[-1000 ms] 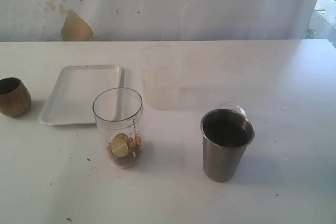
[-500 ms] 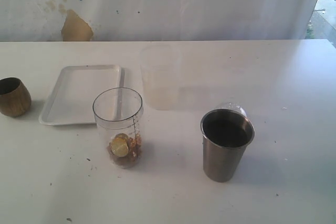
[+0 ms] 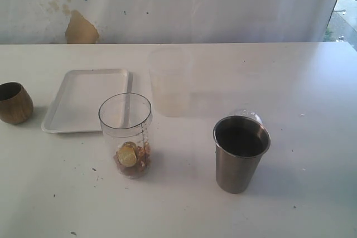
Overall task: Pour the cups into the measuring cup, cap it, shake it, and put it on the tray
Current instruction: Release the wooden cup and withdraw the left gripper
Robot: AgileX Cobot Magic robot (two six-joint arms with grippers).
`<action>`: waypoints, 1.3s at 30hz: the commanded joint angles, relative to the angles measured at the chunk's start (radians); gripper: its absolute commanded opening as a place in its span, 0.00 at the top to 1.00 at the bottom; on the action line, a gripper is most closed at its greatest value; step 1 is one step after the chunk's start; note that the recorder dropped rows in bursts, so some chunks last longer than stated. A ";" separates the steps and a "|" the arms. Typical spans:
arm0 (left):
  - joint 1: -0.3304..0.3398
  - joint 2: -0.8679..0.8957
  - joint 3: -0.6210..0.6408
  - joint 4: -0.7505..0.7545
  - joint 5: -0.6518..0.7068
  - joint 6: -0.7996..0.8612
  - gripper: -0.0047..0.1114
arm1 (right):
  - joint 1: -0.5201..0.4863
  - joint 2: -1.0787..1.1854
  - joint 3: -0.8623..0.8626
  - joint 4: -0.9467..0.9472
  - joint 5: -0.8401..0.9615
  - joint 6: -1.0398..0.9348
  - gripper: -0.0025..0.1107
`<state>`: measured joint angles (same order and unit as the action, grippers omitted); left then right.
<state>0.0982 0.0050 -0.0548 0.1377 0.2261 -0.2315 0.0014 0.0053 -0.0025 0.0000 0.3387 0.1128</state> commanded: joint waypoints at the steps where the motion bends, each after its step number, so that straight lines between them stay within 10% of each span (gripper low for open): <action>1: 0.000 -0.005 0.053 -0.010 0.008 0.000 0.95 | -0.001 -0.005 0.002 0.000 -0.002 -0.003 0.98; 39: 0.000 -0.005 0.055 -0.004 0.014 0.182 0.95 | -0.001 -0.005 0.002 0.000 -0.002 -0.003 0.98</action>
<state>0.0982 0.0050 -0.0044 0.1358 0.2392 -0.0536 0.0014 0.0053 -0.0025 0.0000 0.3387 0.1128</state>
